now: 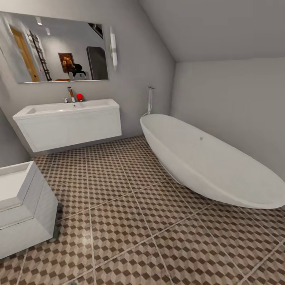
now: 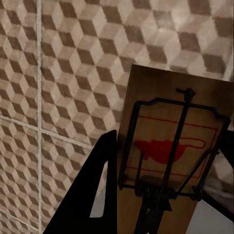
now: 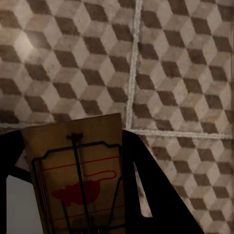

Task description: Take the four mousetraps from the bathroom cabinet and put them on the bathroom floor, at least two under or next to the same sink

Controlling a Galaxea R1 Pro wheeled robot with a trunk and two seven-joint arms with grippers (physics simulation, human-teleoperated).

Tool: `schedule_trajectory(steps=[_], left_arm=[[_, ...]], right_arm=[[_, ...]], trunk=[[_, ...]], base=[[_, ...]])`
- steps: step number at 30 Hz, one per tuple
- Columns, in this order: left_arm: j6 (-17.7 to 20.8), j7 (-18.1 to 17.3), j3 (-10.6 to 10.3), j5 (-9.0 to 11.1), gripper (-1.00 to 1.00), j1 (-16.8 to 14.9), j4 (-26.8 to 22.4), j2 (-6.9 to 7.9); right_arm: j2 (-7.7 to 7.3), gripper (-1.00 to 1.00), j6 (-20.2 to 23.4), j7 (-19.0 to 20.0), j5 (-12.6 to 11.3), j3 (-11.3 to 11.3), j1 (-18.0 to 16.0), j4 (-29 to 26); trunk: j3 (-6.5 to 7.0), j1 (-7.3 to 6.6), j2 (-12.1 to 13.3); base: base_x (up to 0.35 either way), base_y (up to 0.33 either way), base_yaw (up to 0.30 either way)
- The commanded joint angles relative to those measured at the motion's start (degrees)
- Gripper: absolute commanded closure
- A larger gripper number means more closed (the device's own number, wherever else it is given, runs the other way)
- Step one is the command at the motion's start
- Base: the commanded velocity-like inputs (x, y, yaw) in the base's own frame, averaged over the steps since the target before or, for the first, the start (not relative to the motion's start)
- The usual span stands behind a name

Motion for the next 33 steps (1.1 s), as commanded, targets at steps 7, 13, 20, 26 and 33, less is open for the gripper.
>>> schedule_trajectory(steps=[7,13,20,26,33], left_arm=[[0.45,0.38,-0.48,0.02,1.0,-0.04,-0.01,0.0],[0.45,0.38,-0.48,0.02,1.0,-0.04,-0.01,0.0],[0.45,0.38,-0.48,0.02,1.0,-0.04,-0.01,0.0],[0.45,0.38,-0.48,0.02,1.0,-0.04,-0.01,0.0],[0.45,0.38,-0.48,0.02,1.0,-0.04,-0.01,0.0]], right_arm=[[0.01,1.0,-0.17,-0.04,-0.66,0.49,-0.02,0.04],[-0.03,1.0,-0.17,-0.04,-0.6,0.49,-0.02,0.04],[-0.06,1.0,-0.17,-0.04,-0.65,0.49,-0.02,0.04],[-0.07,1.0,-0.17,-0.04,-0.66,0.49,-0.02,0.04],[-0.07,1.0,-0.17,-0.04,-0.66,0.49,-0.03,0.04]], trunk=[[-0.05,0.02,-0.02],[-0.05,0.02,-0.02],[-0.05,0.02,-0.02],[-0.05,0.02,-0.02],[-0.05,0.02,-0.02]], base=[[0.29,0.0,0.0],[0.29,0.0,0.0],[0.289,0.0,0.0],[0.285,0.0,0.0],[0.276,0.0,0.0]])
